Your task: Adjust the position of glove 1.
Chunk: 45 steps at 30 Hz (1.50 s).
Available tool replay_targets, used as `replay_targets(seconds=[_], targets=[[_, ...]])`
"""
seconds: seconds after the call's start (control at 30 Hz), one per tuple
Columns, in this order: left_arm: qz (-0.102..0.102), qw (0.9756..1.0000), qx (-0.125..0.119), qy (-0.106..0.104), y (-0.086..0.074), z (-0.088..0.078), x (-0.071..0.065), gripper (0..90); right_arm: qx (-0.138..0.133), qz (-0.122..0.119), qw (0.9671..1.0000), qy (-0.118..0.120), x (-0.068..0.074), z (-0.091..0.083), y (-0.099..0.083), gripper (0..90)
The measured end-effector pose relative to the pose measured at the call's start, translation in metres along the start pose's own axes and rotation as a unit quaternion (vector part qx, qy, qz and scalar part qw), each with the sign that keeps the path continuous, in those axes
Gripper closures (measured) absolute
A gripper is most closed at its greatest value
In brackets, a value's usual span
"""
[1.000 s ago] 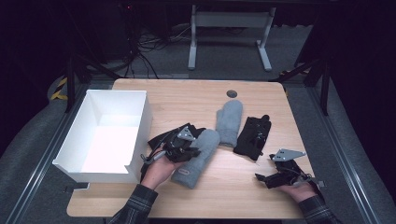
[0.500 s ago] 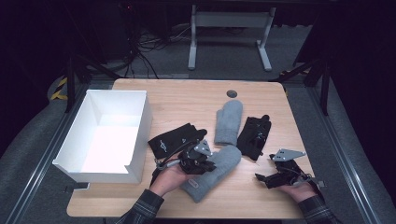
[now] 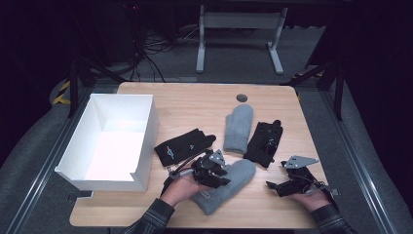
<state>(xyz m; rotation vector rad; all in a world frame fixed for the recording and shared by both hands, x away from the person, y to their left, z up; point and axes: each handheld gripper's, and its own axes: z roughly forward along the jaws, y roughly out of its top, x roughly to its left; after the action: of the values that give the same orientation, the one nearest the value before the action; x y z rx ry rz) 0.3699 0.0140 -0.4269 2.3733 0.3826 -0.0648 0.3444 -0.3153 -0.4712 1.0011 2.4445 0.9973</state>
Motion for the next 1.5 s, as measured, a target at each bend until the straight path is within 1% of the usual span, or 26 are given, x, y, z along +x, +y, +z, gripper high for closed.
replay_targets(seconds=[0.03,0.07,0.1,0.2,0.27,0.33,0.47,0.57,0.63,0.7,0.73,0.77,0.8,0.87,0.93,1.03,1.1,1.13,1.17,1.27,1.3,1.33,1.37,1.43,1.47,1.5], targets=[[-0.003,1.0000,-0.005,0.007,0.000,-0.003,0.001,55.9,0.000,0.000,1.0000,0.000,0.000,0.000,0.000,0.1],[-0.004,0.9998,-0.010,0.017,0.001,-0.005,0.003,52.6,0.000,0.000,1.0000,0.000,0.000,0.000,0.000,0.1],[-0.007,0.9997,-0.016,0.017,0.001,-0.006,0.004,50.8,0.000,0.000,1.0000,0.000,0.000,0.000,0.000,0.1],[-0.015,0.9988,-0.030,0.036,0.002,-0.011,0.009,47.3,0.000,0.000,1.0000,0.000,0.000,0.000,0.000,0.1],[-0.027,0.9984,-0.028,0.042,0.003,-0.013,0.014,45.5,0.000,0.000,1.0000,0.000,0.000,0.000,0.000,0.1],[-0.030,0.9977,-0.029,0.053,0.005,-0.013,0.020,44.8,0.000,0.000,1.0000,0.000,0.000,0.000,0.000,0.1],[-0.045,0.9956,-0.035,0.074,0.009,-0.011,0.033,44.2,0.000,0.000,1.0000,0.000,0.000,0.000,0.000,0.1],[-0.054,0.9944,-0.028,0.086,0.015,-0.007,0.046,44.2,0.000,0.000,1.0000,0.000,0.000,0.000,0.000,0.1],[-0.063,0.9937,-0.033,0.087,0.018,-0.004,0.054,44.4,0.000,0.000,1.0000,0.000,0.000,0.000,0.000,0.1],[-0.064,0.9932,-0.022,0.095,0.023,0.001,0.062,43.9,0.000,0.000,1.0000,0.000,0.000,0.000,0.000,0.1],[-0.067,0.9928,-0.022,0.097,0.025,0.005,0.066,43.0,0.000,0.000,1.0000,0.000,0.000,0.000,0.000,0.1],[-0.069,0.9927,-0.026,0.096,0.026,0.007,0.069,42.1,0.000,0.000,1.0000,0.000,0.000,0.000,0.000,0.1],[-0.074,0.9925,-0.021,0.095,0.027,0.010,0.072,42.0,0.000,0.000,1.0000,0.000,0.000,0.000,0.000,0.2],[-0.072,0.9916,-0.010,0.107,0.030,0.017,0.077,40.8,0.000,0.000,1.0000,0.001,0.000,0.000,0.000,0.1],[-0.077,0.9913,-0.009,0.107,0.031,0.022,0.082,40.5,0.000,-0.001,1.0000,0.000,0.000,0.000,0.000,0.1],[-0.076,0.9909,-0.006,0.111,0.032,0.028,0.085,40.6,0.000,0.000,1.0000,0.000,0.000,0.000,0.000,0.1],[-0.077,0.9907,0.002,0.112,0.031,0.032,0.087,42.0,0.000,-0.001,1.0000,0.001,0.000,0.000,0.000,0.1],[-0.072,0.9909,0.008,0.113,0.031,0.034,0.088,42.9,0.000,-0.001,1.0000,0.001,0.000,0.000,0.000,0.1],[-0.069,0.9903,0.015,0.120,0.030,0.037,0.088,46.3,0.000,-0.001,1.0000,0.001,0.000,0.000,0.000,0.1],[-0.065,0.9904,0.020,0.120,0.030,0.038,0.088,56.9,0.000,-0.001,1.0000,0.001,0.000,0.000,0.000,0.1],[-0.065,0.9902,0.020,0.122,0.031,0.038,0.088,64.5,0.000,-0.001,1.0000,0.001,0.000,0.000,0.000,0.1],[-0.065,0.9902,0.020,0.122,0.031,0.038,0.088,67.4,0.000,-0.001,1.0000,0.001,0.000,0.000,0.000,0.1],[-0.063,0.9901,0.022,0.123,0.031,0.038,0.087,67.4,0.000,-0.001,1.0000,0.001,0.000,0.000,0.000,0.1],[-0.065,0.9901,0.024,0.122,0.031,0.038,0.088,74.5,0.000,-0.001,1.0000,0.001,0.000,0.000,0.000,0.1],[-0.067,0.9902,0.023,0.120,0.031,0.037,0.088,77.5,0.000,-0.001,1.0000,0.001,0.000,0.000,0.000,0.1],[-0.073,0.9897,0.021,0.121,0.030,0.036,0.088,79.3,0.000,-0.001,1.0000,0.001,0.000,0.000,0.000,0.1]])
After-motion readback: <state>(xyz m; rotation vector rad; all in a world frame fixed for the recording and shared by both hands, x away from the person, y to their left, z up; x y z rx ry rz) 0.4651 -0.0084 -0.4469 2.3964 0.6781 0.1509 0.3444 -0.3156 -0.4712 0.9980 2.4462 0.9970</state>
